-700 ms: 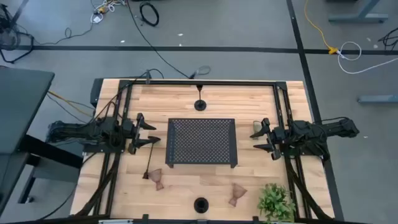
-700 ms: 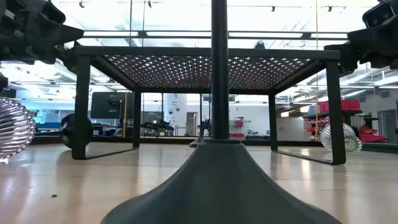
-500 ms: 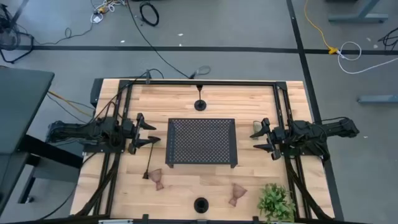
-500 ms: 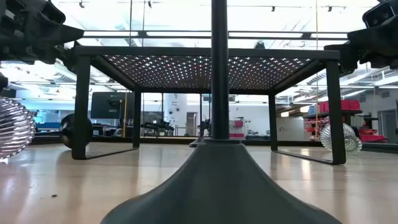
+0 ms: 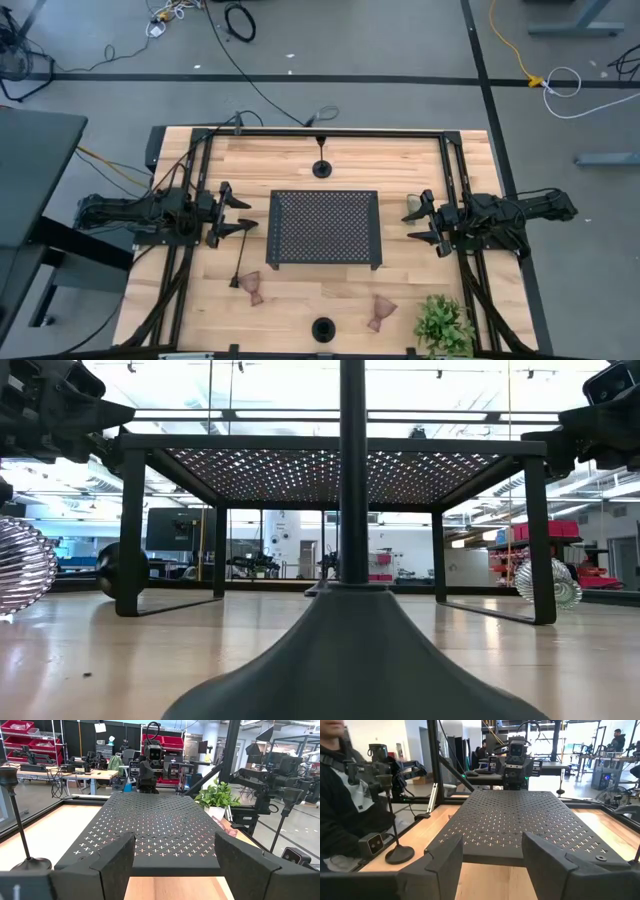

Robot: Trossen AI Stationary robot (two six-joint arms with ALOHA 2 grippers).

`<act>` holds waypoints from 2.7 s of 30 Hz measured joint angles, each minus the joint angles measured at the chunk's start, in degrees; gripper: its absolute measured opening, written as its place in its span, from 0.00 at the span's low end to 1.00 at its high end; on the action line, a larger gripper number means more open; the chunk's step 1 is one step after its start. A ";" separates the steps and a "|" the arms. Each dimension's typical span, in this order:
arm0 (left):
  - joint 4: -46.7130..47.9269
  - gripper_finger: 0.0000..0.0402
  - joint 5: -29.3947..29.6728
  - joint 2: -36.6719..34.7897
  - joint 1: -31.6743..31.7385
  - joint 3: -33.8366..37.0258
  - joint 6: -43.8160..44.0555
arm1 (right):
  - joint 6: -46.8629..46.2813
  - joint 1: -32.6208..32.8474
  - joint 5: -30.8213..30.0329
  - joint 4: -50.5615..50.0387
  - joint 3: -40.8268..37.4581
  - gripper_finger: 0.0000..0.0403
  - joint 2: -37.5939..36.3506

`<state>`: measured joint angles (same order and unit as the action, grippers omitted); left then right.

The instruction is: Pick & Place candle stick holders

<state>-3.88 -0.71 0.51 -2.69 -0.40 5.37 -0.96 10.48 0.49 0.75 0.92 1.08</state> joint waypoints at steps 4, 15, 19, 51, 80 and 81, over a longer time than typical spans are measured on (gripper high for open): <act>0.00 0.67 0.00 0.00 -0.01 0.00 0.00 | -0.01 0.00 -0.02 0.00 0.01 0.51 0.02; 0.00 0.67 0.00 -0.02 0.01 0.00 0.00 | -0.01 0.00 0.00 0.00 0.01 0.51 0.01; -0.13 0.67 0.02 -0.02 0.02 -0.02 -0.35 | 0.01 0.00 -0.02 0.00 0.01 0.51 0.02; -1.09 0.67 5.20 -0.02 -0.01 -0.02 -0.02 | -2.53 -0.03 -20.22 17.64 -0.01 0.51 0.06; -1.49 0.67 5.15 0.00 -0.01 -0.01 1.70 | -24.83 7.13 -28.00 20.00 18.14 0.51 43.87; -1.49 0.67 5.06 0.00 0.00 0.00 1.78 | -24.97 7.13 -29.16 14.25 20.42 0.51 43.88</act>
<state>-5.37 4.35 0.51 -2.70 -0.40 7.14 -25.93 17.61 -28.66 15.00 21.34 44.96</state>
